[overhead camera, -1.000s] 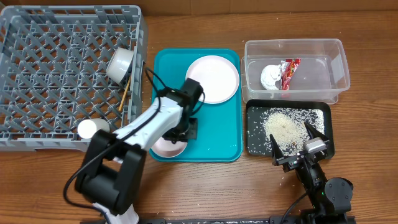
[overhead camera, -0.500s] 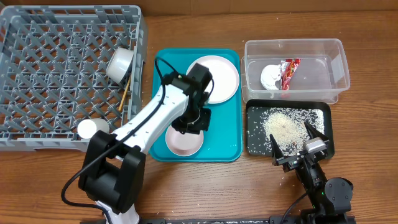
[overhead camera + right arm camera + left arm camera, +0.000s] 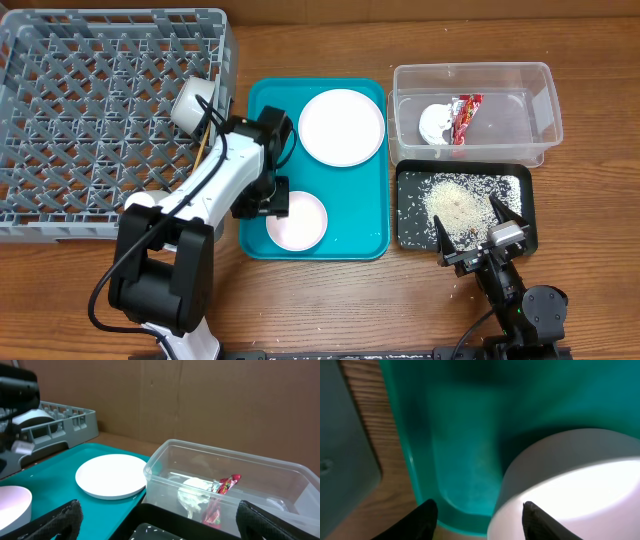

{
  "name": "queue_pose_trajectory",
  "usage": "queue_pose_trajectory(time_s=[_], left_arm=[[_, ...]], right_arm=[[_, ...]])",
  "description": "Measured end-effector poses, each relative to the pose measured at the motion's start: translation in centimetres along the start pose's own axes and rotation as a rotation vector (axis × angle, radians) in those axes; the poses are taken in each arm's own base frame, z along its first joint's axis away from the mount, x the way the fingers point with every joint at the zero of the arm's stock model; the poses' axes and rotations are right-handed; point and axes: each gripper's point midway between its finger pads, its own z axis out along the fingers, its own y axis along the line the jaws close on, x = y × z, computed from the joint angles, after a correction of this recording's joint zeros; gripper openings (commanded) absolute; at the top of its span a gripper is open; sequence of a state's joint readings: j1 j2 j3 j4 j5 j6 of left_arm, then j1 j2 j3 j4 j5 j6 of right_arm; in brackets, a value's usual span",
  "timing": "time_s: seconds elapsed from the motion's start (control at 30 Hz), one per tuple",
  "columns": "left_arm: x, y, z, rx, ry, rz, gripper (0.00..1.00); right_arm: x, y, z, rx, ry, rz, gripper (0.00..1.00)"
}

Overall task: Sort waste into correct bins and load items into the dishwasher
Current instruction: 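Lift the pink bowl and carry it into the dish rack, then lower the pink bowl into the rack and release it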

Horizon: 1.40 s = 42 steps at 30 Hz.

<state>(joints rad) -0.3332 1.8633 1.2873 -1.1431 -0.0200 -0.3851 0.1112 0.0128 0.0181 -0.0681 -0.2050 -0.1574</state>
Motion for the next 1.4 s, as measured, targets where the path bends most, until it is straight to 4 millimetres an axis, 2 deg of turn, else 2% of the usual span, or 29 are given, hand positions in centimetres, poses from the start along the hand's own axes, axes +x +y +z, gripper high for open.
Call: queue_pose_trajectory(time_s=[0.07, 0.1, 0.2, 0.4, 0.47, 0.57, 0.67, 0.77, 0.87, 0.97, 1.07, 1.17, 1.27, 1.4], left_arm=[[0.1, 0.0, 1.4, 0.004, -0.009, 0.016, 0.14], [0.1, 0.0, 1.5, 0.003, -0.008, 0.016, 0.04], [0.2, -0.5, 2.6, 0.034, -0.016, 0.028, 0.04], [0.6, -1.2, 1.8, 0.084, -0.009, 0.03, 0.04], [1.1, -1.1, 1.1, 0.077, 0.023, 0.027, 0.04], [1.3, 0.1, -1.4, 0.009, 0.042, 0.003, 0.04], [0.1, 2.9, -6.2, -0.147, -0.035, -0.064, 0.04], [-1.2, 6.0, -12.2, -0.288, -0.2, -0.144, 0.04], [-1.5, 9.5, -18.3, -0.429, -0.386, -0.23, 0.04], [-1.5, 12.8, -22.7, -0.585, -0.555, -0.314, 0.04], [-2.0, 15.1, -25.1, -0.733, -0.653, -0.367, 0.04], [-3.0, 17.0, -26.2, -0.838, -0.706, -0.426, 0.04], [-4.3, 20.0, -26.1, -0.915, -0.711, -0.517, 0.04], [-5.4, 23.6, -25.0, -1.01, -0.66, -0.585, 0.04]], right_arm=[[0.0, 0.0, 0.0, 0.0, 0.0, 0.0, 1.0], [0.0, 0.0, 0.0, 0.0, 0.0, 0.0, 1.0], [0.0, 0.0, 0.0, 0.0, 0.0, 0.0, 1.0], [0.0, 0.0, 0.0, 0.0, 0.0, 0.0, 0.99], [0.0, 0.0, 0.0, -0.001, -0.001, -0.001, 1.0], [0.0, 0.0, 0.0, 0.0, 0.0, 0.0, 1.0], [0.0, 0.0, 0.0, 0.0, 0.0, 0.0, 1.0], [0.0, 0.0, 0.0, 0.0, 0.0, 0.0, 1.0], [0.0, 0.0, 0.0, 0.0, 0.0, 0.0, 1.0], [0.0, 0.0, 0.0, -0.001, 0.0, 0.0, 1.0], [0.0, 0.0, 0.0, 0.0, 0.0, 0.0, 1.0], [0.0, 0.0, 0.0, 0.0, 0.001, 0.0, 1.0], [0.0, 0.0, 0.0, 0.0, 0.001, -0.001, 1.0], [0.0, 0.0, 0.0, 0.0, 0.0, 0.0, 1.0]])
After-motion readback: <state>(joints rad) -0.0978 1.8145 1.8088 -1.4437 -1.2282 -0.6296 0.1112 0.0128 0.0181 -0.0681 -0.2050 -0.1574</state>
